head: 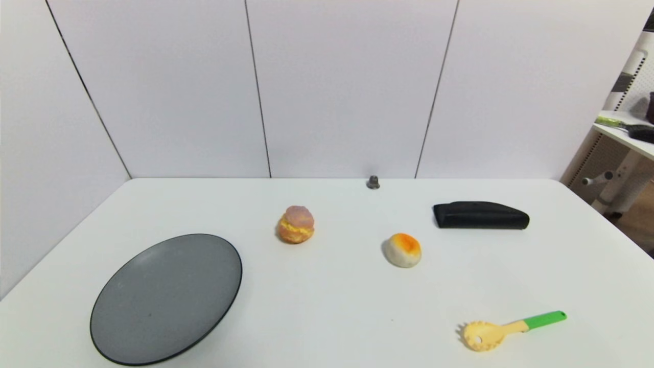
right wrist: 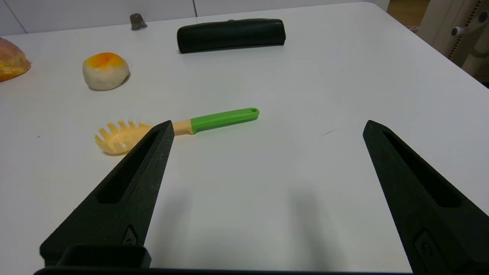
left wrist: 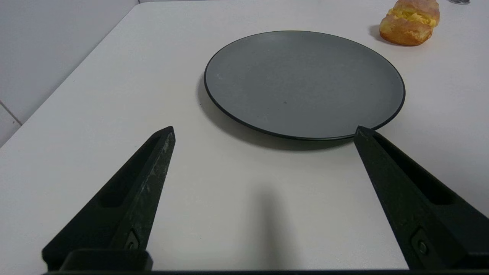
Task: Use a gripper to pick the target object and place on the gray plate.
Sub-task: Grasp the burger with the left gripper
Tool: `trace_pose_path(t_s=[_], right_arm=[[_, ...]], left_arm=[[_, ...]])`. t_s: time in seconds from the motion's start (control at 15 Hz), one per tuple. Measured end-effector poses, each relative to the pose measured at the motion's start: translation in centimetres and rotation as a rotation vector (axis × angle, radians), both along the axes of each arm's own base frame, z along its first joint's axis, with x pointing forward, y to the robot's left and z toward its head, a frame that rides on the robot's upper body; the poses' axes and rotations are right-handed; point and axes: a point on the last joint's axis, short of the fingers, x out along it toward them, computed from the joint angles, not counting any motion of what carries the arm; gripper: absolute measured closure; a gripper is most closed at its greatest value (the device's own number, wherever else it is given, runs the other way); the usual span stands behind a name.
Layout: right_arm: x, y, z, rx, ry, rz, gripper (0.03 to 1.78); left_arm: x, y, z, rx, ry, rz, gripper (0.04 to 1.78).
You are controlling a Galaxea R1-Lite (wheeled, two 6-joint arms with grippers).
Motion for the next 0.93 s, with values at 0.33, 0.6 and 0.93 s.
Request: trace_pose_path(t_s=[0.33, 0.6, 0.93], right_arm=[[0.00, 0.00, -0.01, 0.000, 0.000, 0.000, 0.10], [0.01, 0.00, -0.02, 0.000, 0.001, 0.000, 0.10], [0.01, 0.00, -0.02, 0.000, 0.001, 0.000, 0.10]], left_arm=[[0.00, 0.00, 0.00, 0.000, 0.000, 0.000, 0.13], [0.00, 0.00, 0.00, 0.000, 0.000, 0.000, 0.13], [0.00, 0.00, 0.00, 0.000, 0.000, 0.000, 0.13]])
